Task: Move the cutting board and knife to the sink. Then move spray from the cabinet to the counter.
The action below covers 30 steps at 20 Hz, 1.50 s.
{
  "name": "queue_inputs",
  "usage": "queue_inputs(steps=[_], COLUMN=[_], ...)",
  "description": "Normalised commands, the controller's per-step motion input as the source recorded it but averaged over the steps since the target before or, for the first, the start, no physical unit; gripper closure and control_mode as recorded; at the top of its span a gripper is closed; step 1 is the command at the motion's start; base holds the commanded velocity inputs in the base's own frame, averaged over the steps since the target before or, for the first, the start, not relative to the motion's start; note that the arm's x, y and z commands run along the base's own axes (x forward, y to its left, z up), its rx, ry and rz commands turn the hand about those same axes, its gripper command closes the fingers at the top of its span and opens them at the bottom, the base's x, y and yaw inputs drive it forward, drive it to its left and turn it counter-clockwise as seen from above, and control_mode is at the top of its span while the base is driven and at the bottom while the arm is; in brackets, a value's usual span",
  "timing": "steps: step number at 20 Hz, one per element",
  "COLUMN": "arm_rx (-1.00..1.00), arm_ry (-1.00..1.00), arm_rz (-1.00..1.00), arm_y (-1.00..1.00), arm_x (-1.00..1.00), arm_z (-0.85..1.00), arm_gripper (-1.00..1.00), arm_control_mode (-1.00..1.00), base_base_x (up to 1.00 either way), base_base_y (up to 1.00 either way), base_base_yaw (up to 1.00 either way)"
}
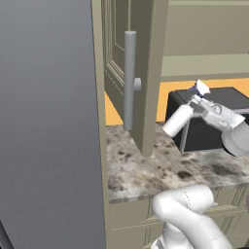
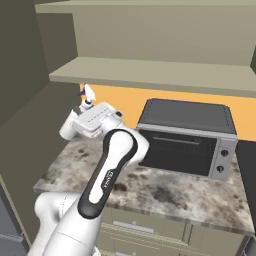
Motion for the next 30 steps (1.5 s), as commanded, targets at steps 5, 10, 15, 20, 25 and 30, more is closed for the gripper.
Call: queue_inputs(steps=[5,10,15,20,25,30], arm_rx=[-0.09,-0.18,-0.23,-0.20,-0.03,0.00], arm_ry=[-0.03,-0.16,-0.22,-0.16,-0.09,0.00], arm_rz=[0.32,0.15,0.00,-0.10,-0.16,-0.19], arm_y=[0.00,0.01,0.04,0.08,0.09,0.10], arm_x=[0.00,0.00,0.00,0.00,0.02,0.06], arm_z=[-0.31,-0.35,-0.39,-0.42,-0.35,-0.22], arm_gripper=[1.00,1.00,1.00,1.00,1.00,1.00], arm_control_mode=[-1.00,-1.00,-1.00,-1.00,-1.00,-1.00], base_base_x=[0.00,0.00,0.00,0.00,0.00,0.00], base_base_y=[0.00,0.00,0.00,0.00,0.00,0.00], base_base_yaw=[0.00,0.00,0.00,0.00,0.00,0.00])
